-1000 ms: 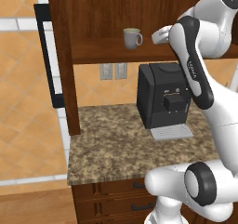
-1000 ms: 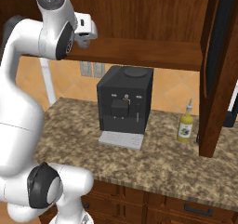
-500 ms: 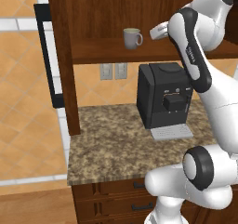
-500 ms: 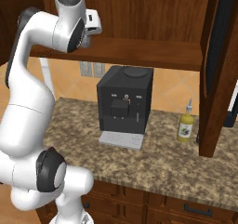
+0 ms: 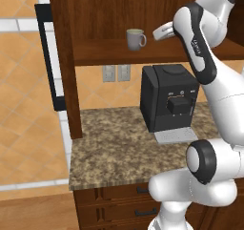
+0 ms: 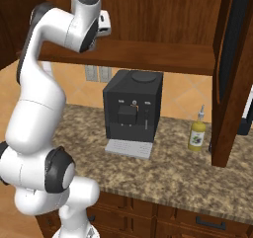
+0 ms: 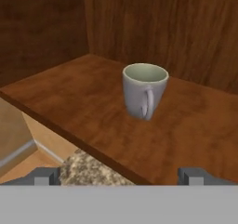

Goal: Gather all objects into one cabinet and sort the glasses and bowls to opposite sides.

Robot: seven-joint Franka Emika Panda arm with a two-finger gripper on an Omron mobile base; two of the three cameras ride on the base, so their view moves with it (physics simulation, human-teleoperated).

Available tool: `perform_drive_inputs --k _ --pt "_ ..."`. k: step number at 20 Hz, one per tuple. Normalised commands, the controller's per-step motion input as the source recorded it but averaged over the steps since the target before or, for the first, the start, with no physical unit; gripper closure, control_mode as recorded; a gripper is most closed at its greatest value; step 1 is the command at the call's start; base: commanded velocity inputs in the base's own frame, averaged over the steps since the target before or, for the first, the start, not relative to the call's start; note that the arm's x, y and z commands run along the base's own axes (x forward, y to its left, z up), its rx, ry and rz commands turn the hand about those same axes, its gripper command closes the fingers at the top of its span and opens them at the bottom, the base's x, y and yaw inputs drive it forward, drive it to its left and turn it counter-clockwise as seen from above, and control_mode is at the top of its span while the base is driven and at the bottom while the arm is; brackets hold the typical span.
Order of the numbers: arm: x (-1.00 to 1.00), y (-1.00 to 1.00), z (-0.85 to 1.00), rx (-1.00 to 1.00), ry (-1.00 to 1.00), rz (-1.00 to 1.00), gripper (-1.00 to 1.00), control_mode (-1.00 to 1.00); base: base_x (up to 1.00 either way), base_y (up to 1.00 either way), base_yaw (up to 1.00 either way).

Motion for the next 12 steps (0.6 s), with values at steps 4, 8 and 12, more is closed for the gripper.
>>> perform_drive_inputs --k 4,8,12 --pt "0.06 0.1 -0.18 0.0 0.03 0.06 -1.0 -1.0 0.0 0.0 0.0" --pt "0.05 0.02 -0.02 0.0 0.0 0.02 -1.0 -1.0 0.0 0.0 0.0" --pt "0.14 0.0 0.23 0.0 0.0 0.0 -1.0 -1.0 0.0 0.0 0.0"
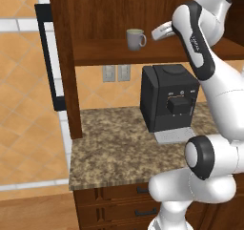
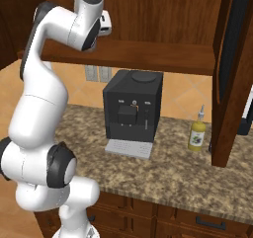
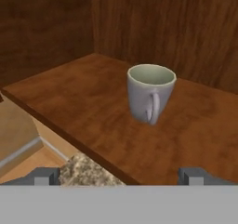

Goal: Gather all objects into one cabinet and sort the glasses and bowls to opposite sides.

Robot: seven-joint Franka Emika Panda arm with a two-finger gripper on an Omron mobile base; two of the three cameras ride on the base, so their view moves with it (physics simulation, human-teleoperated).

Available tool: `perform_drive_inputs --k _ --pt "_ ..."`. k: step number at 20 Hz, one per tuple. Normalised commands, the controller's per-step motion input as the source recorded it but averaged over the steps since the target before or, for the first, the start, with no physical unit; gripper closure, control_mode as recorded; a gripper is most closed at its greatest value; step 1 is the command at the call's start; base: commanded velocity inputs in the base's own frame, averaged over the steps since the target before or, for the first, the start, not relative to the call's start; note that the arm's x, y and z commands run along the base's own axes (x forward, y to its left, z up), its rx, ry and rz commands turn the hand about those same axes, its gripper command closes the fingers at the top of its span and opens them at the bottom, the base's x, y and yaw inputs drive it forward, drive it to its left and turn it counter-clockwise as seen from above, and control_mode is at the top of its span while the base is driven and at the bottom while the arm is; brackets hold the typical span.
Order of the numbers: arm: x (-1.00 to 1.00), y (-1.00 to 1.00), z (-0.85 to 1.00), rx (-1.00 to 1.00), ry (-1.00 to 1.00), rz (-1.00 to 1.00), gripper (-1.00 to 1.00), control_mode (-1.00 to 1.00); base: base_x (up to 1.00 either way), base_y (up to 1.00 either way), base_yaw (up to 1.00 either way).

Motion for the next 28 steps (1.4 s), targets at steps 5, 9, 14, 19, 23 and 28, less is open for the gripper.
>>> perform_drive_inputs --k 5,9,14,19,23,28 --pt "0.11 0.0 0.29 0.0 0.0 0.0 -1.0 -1.0 0.0 0.0 0.0" --pt "0.0 0.0 0.0 0.0 0.0 0.0 -1.0 -1.0 0.0 0.0 0.0" --pt "0.06 0.0 -0.21 0.0 0.0 0.05 -1.0 -1.0 0.0 0.0 0.0" --pt "0.15 0.0 -0.14 0.0 0.0 0.07 -1.0 -1.0 0.0 0.0 0.0" --pt "0.23 0.0 -0.02 0.0 0.0 0.04 -1.0 -1.0 0.0 0.0 0.0" --pt "0.14 0.0 -0.01 0.0 0.0 0.01 -1.0 -1.0 0.0 0.0 0.0"
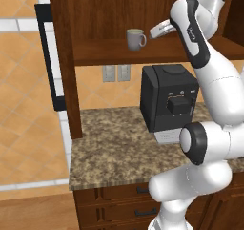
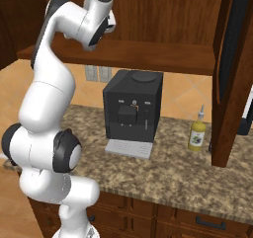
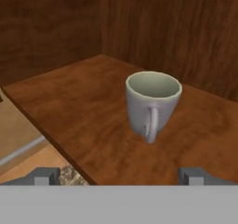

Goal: Gather all objects into one cabinet and sort the glasses and bowls to opposite sides.

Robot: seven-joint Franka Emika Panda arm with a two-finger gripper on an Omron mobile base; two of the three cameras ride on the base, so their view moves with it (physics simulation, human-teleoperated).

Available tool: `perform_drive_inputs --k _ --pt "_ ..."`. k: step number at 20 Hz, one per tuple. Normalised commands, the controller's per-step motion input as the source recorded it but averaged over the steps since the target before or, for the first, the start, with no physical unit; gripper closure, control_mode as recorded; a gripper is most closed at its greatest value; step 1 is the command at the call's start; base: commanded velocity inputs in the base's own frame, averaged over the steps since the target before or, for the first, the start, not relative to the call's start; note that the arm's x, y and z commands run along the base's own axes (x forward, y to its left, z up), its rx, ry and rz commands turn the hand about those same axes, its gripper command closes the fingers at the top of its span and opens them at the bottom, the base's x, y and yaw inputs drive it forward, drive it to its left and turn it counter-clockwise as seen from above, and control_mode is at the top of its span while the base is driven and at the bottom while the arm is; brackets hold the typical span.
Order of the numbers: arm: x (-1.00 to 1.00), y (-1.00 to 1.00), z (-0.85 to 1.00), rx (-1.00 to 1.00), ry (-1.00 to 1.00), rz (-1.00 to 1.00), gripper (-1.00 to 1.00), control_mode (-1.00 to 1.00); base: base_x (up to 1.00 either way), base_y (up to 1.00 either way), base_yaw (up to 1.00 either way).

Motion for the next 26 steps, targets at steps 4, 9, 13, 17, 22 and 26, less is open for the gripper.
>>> perform_drive_inputs --k 4,9,13,17,22,26 --pt "0.0 0.0 -0.04 -0.01 0.0 0.0 -1.0 -1.0 0.0 0.0 0.0" --pt "0.0 0.0 0.0 0.0 0.0 0.0 -1.0 -1.0 0.0 0.0 0.0" --pt "0.0 0.0 0.0 0.0 0.0 0.0 -1.0 -1.0 0.0 0.0 0.0" --pt "0.0 0.0 0.0 0.0 0.0 0.0 -1.0 -1.0 0.0 0.0 0.0" --pt "0.01 0.0 0.0 0.0 0.0 0.0 -1.0 -1.0 0.0 0.0 0.0" --pt "0.19 0.0 0.0 0.0 0.0 0.0 -1.0 -1.0 0.0 0.0 0.0"
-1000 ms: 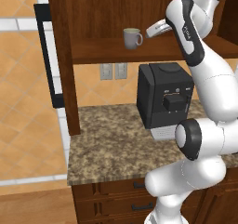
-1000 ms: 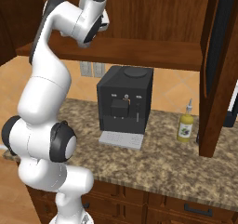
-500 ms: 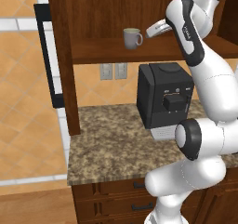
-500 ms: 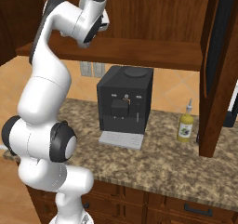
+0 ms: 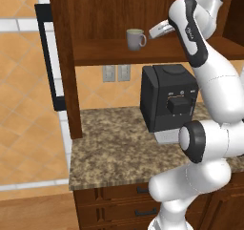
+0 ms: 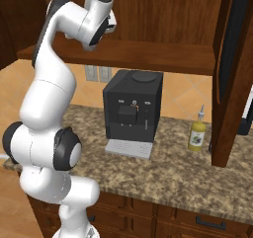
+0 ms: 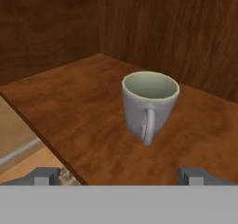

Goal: Gather all objects into one cabinet and sort the glasses and bowls to opposite sides.

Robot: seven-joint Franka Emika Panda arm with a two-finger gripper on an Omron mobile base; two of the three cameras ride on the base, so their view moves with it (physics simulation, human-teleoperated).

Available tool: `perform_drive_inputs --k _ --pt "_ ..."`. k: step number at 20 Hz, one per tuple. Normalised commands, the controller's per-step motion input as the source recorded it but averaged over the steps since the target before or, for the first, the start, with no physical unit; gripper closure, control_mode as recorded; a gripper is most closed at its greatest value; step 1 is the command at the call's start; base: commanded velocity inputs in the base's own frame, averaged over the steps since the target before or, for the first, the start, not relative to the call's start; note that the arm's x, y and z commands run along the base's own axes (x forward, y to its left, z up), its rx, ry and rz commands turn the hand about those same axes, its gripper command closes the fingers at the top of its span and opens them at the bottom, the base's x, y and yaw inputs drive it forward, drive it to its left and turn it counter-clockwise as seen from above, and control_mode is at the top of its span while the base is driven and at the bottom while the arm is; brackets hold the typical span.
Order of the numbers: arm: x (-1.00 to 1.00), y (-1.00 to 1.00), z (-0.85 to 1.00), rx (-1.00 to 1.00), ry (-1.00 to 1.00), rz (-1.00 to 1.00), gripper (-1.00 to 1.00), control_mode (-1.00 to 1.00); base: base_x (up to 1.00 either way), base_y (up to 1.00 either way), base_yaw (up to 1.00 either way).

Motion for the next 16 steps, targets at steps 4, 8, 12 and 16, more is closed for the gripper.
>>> perform_drive_inputs --k 4,8,12,16 --pt "0.31 0.0 0.0 0.0 0.0 0.0 -1.0 -1.0 0.0 0.0 0.0" --pt "0.33 0.0 0.0 0.0 0.0 0.0 -1.0 -1.0 0.0 0.0 0.0" --pt "0.04 0.0 0.0 0.0 0.01 0.0 -1.0 -1.0 0.0 0.0 0.0" --pt "0.04 0.0 0.0 0.0 0.0 0.0 -1.0 -1.0 0.0 0.0 0.0"
